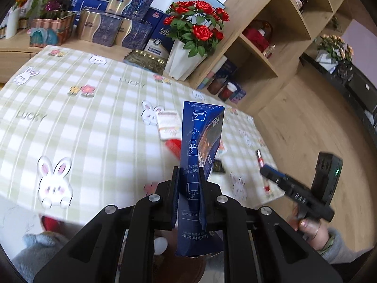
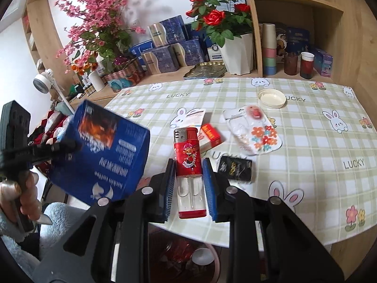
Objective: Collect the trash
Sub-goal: 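Carry the lighter over the bin with the right gripper while the left carries the box, then lower the blue coffee box into the bin and open the left gripper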
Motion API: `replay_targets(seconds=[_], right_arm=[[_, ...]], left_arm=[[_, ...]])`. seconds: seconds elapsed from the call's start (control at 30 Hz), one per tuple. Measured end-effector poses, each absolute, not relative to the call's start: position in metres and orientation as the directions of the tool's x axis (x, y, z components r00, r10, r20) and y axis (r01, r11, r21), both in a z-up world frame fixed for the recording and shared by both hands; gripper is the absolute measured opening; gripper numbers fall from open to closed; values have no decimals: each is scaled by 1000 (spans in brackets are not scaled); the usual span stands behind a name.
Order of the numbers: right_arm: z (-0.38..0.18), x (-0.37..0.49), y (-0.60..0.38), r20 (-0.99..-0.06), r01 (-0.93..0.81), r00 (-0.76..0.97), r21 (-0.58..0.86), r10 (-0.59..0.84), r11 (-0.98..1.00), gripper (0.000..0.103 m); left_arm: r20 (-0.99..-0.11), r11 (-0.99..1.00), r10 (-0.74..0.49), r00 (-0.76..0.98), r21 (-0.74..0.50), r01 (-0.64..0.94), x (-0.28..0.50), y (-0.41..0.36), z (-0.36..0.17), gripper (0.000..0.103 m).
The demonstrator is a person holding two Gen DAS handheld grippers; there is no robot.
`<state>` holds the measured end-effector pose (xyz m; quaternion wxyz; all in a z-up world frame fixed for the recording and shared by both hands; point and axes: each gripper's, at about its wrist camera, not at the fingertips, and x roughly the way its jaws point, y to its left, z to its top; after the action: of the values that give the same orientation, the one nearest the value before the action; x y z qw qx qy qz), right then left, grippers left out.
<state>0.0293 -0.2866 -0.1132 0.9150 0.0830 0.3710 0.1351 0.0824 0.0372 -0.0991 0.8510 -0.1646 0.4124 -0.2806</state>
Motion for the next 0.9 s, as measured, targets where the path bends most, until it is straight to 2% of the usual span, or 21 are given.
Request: replay_targets(seconds=[0.57, 0.9], right_arm=[[-138, -39, -261, -675, -217, 662, 244, 326, 945, 27], [-142, -47, -259, -676, -228, 657, 243, 333, 943, 27]], left_arm=[[-737, 827, -549, 395, -410, 384, -7, 20, -186, 14], [-755, 808, -545, 366, -355, 470, -28, 6, -190, 14]])
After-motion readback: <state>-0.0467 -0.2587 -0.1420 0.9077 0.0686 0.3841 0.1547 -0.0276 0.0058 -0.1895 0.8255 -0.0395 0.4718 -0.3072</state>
